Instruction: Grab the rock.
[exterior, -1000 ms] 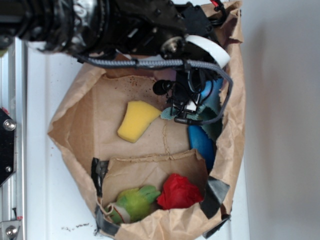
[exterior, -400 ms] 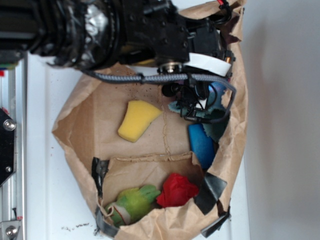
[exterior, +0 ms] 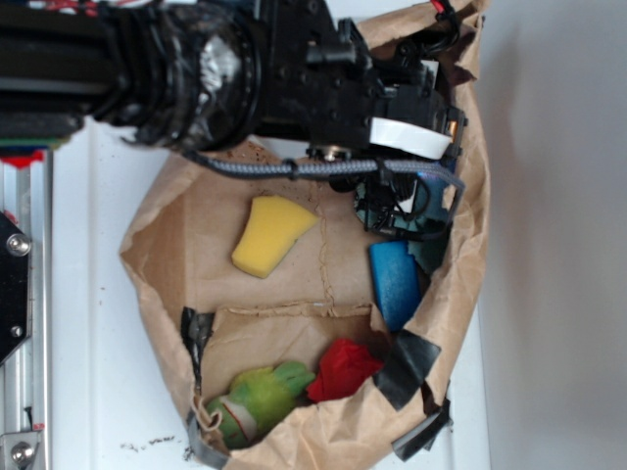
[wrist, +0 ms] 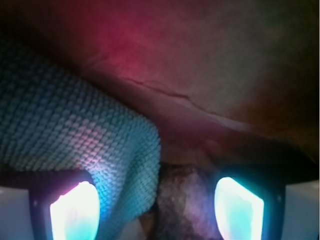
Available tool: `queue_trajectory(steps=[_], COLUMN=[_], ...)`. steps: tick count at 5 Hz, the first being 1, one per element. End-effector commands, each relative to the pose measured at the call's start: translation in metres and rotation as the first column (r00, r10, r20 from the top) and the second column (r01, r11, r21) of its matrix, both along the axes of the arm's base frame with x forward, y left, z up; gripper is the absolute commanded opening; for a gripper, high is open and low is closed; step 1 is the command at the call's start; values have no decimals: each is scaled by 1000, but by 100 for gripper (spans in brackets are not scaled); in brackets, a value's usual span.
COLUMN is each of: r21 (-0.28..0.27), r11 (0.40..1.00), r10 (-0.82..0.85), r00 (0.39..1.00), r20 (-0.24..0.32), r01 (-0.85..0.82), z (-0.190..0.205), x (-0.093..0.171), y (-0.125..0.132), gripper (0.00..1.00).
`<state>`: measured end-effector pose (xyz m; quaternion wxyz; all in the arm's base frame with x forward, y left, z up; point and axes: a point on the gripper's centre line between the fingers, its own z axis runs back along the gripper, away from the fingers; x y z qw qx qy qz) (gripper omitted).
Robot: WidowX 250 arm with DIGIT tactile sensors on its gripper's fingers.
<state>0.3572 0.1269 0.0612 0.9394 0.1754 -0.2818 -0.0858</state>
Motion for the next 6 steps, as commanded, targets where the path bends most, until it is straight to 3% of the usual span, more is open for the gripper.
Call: queue_trajectory(steps=[1, 2, 3, 4, 6], r21=[47, 55, 30, -15, -19], r11=[998, 997, 999, 1000, 1000], r10=[-48, -55, -48, -6, -19], r00=[995, 995, 995, 994, 993], r20=[89, 85, 90, 105, 113], r01=[44, 51, 45, 8, 21], z=[14, 6, 6, 11, 15], x=[21, 19, 16, 12, 8], y=[6, 2, 0, 1, 1], gripper=[100, 100, 75, 0, 0])
